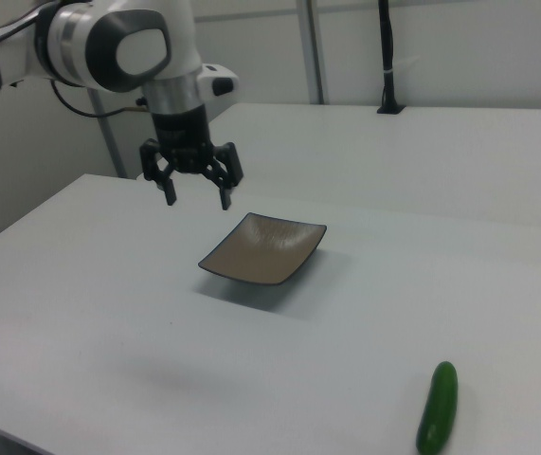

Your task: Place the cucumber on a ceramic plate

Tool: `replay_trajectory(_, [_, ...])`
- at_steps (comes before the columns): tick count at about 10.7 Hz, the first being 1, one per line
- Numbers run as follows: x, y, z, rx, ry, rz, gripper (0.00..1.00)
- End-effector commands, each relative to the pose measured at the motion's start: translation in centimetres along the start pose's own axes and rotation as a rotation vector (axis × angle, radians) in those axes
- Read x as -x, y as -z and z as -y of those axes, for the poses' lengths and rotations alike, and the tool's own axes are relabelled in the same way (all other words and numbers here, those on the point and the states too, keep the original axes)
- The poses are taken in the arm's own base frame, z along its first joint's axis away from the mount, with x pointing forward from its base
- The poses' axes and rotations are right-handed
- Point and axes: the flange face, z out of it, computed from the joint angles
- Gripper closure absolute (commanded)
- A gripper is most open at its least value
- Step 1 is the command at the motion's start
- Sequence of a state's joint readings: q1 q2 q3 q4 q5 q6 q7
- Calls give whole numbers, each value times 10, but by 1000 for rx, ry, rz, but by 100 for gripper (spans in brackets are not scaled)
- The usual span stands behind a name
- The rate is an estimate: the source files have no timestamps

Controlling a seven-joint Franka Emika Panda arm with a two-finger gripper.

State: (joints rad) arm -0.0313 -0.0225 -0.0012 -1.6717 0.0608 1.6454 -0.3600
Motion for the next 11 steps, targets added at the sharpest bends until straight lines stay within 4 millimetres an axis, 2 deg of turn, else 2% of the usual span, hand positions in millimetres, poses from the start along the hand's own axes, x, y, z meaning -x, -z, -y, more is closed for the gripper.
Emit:
replay_trajectory(1, [24, -3, -64, 11, -79, -17, 0])
replay_trajectory(4, [49, -15, -151, 55, -147, -72, 0])
replay_trajectory(6, [63, -34, -198, 115, -190, -65, 0])
replay_trajectory(8, [78, -67, -233, 149, -225, -68, 0])
replay_trajectory(11, [82, -122, -268, 187, -256, -54, 0])
